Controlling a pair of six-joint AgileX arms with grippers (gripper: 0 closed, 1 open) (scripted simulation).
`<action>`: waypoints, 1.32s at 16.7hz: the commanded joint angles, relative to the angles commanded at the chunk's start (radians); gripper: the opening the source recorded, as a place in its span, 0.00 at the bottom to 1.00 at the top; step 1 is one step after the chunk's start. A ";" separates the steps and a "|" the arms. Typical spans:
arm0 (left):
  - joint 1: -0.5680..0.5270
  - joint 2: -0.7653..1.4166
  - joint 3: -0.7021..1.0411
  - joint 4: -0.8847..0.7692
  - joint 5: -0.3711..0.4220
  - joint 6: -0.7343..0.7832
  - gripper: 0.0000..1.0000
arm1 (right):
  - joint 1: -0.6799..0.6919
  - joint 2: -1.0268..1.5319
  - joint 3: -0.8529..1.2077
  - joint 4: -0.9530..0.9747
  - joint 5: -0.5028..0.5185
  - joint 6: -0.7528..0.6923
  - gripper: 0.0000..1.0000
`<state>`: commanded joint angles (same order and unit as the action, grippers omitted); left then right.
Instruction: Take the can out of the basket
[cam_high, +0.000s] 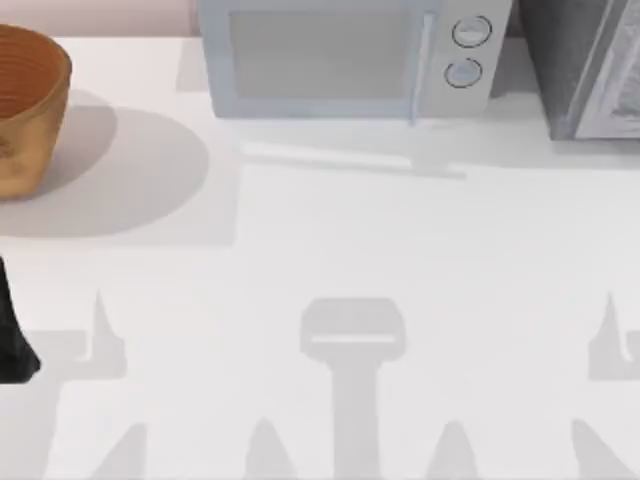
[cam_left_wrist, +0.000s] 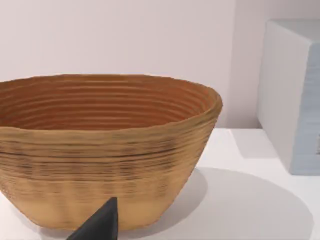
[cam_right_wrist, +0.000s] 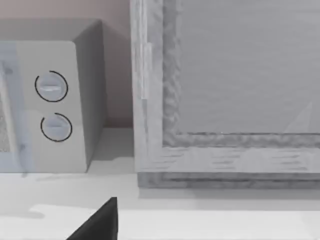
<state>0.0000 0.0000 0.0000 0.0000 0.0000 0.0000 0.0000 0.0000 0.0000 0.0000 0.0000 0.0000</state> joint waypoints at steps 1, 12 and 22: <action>0.000 0.000 0.000 0.000 0.000 0.000 1.00 | 0.000 0.000 0.000 0.000 0.000 0.000 1.00; 0.041 0.500 0.508 -0.231 0.038 0.013 1.00 | 0.000 0.000 0.000 0.000 0.000 0.000 1.00; 0.116 1.583 1.432 -0.724 0.119 0.082 1.00 | 0.000 0.000 0.000 0.000 0.000 0.000 1.00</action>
<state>0.1157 1.5830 1.4322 -0.7243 0.1193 0.0824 0.0000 0.0000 0.0000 0.0000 0.0000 0.0000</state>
